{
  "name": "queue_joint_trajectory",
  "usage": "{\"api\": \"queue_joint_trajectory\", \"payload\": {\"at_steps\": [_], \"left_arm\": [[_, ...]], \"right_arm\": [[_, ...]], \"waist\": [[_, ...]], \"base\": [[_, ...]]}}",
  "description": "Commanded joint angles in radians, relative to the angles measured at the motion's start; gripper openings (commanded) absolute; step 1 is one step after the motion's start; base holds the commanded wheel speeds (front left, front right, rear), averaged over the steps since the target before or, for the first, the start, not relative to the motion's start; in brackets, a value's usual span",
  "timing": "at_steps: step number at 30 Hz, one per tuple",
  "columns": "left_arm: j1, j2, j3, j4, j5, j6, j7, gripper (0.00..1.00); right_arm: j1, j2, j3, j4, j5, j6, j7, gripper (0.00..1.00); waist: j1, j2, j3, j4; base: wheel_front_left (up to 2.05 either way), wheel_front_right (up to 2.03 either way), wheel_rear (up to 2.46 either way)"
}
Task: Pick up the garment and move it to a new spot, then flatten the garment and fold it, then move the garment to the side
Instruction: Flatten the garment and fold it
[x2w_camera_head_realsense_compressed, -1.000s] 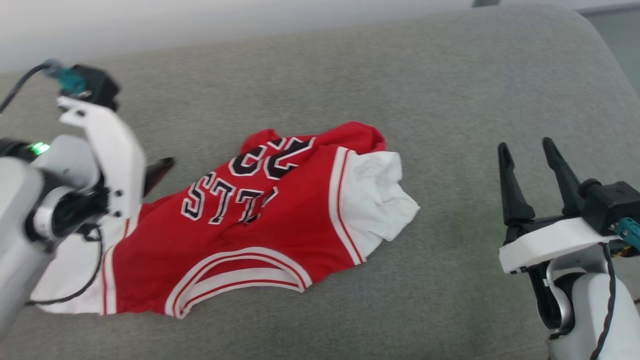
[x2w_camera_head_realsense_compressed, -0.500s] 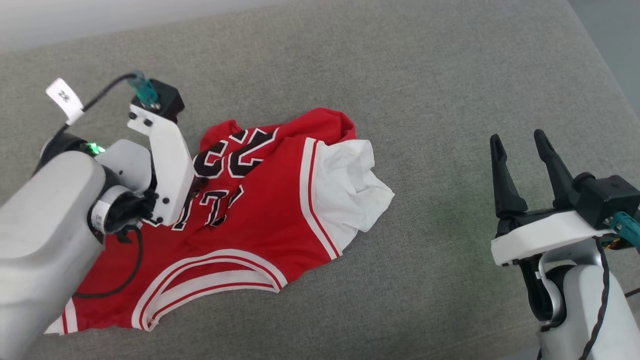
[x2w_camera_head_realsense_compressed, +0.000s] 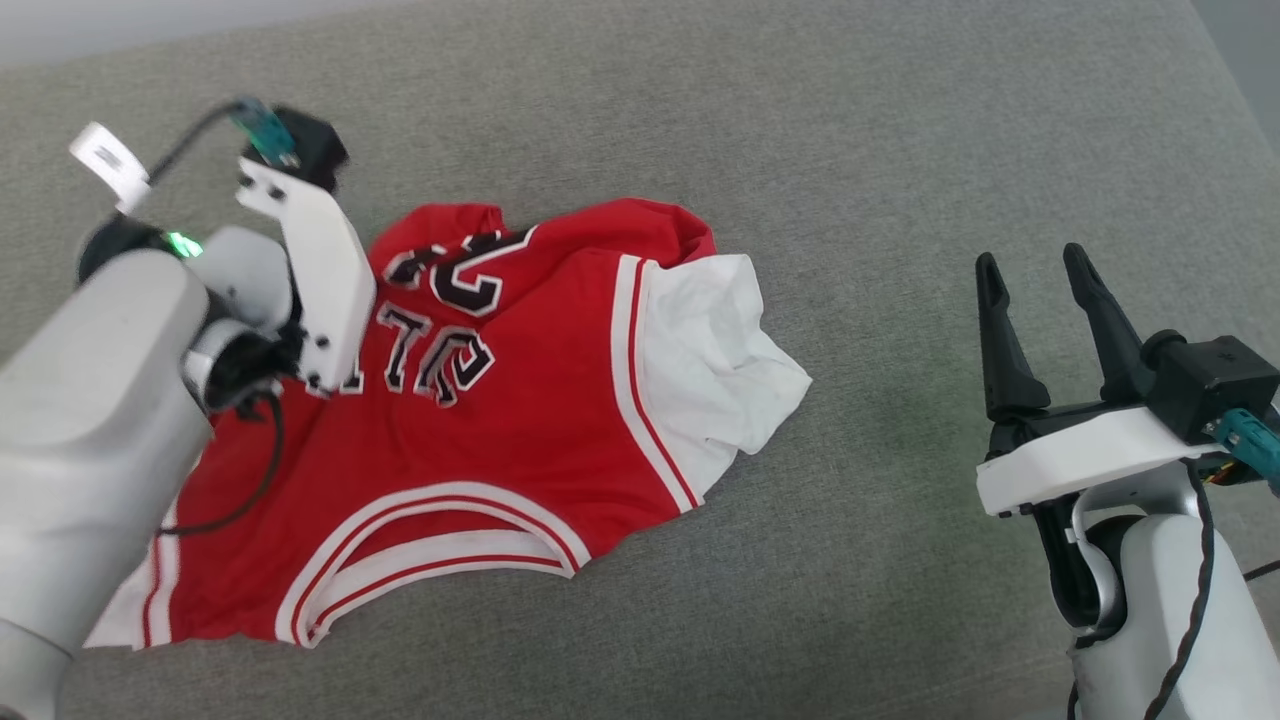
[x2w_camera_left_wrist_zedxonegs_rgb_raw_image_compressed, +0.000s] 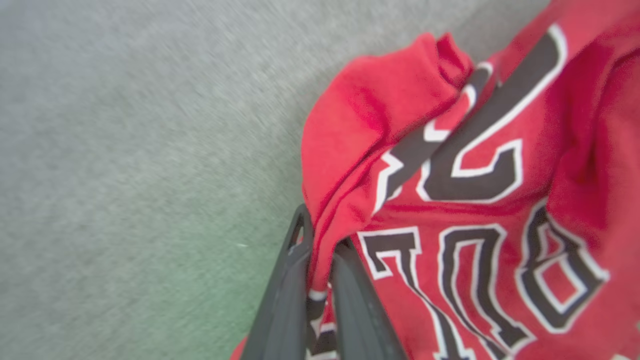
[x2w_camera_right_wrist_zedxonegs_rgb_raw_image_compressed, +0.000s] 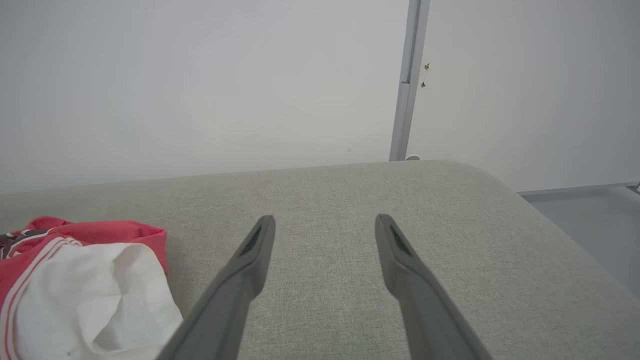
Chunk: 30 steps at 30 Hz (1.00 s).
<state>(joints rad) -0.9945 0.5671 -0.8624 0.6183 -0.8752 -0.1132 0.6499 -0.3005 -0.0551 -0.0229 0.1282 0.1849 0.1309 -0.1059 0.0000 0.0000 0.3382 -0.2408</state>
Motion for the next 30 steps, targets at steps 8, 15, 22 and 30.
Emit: {"api": "queue_joint_trajectory", "payload": {"at_steps": [8,15,22,30], "left_arm": [[-0.068,-0.003,0.005,0.087,0.049,-0.006,-0.112,0.00],[-0.048,-0.028,0.001,0.132,-0.001,-0.015,-0.159,1.00],[-0.014,0.034,0.009,0.083,-0.087,-0.017,-0.094,1.00],[0.104,0.149,0.028,-0.001,-0.183,0.043,0.053,1.00]], "right_arm": [[-0.004,0.002,-0.006,-0.001,-0.003,0.000,0.014,1.00],[0.009,-0.007,-0.007,-0.008,-0.007,0.000,0.036,1.00],[0.042,-0.023,-0.009,-0.023,-0.012,0.000,0.061,1.00],[0.077,-0.036,-0.018,-0.056,-0.005,0.000,0.087,1.00]], "waist": [[0.0000,0.0000,-0.013,0.030],[0.0000,0.0000,-0.037,0.063],[0.0000,0.0000,-0.086,0.103],[0.0000,0.0000,-0.120,0.143]], "base": [[0.00,0.00,0.00],[0.00,0.00,0.00],[0.00,0.00,0.00],[0.00,0.00,0.00]]}}
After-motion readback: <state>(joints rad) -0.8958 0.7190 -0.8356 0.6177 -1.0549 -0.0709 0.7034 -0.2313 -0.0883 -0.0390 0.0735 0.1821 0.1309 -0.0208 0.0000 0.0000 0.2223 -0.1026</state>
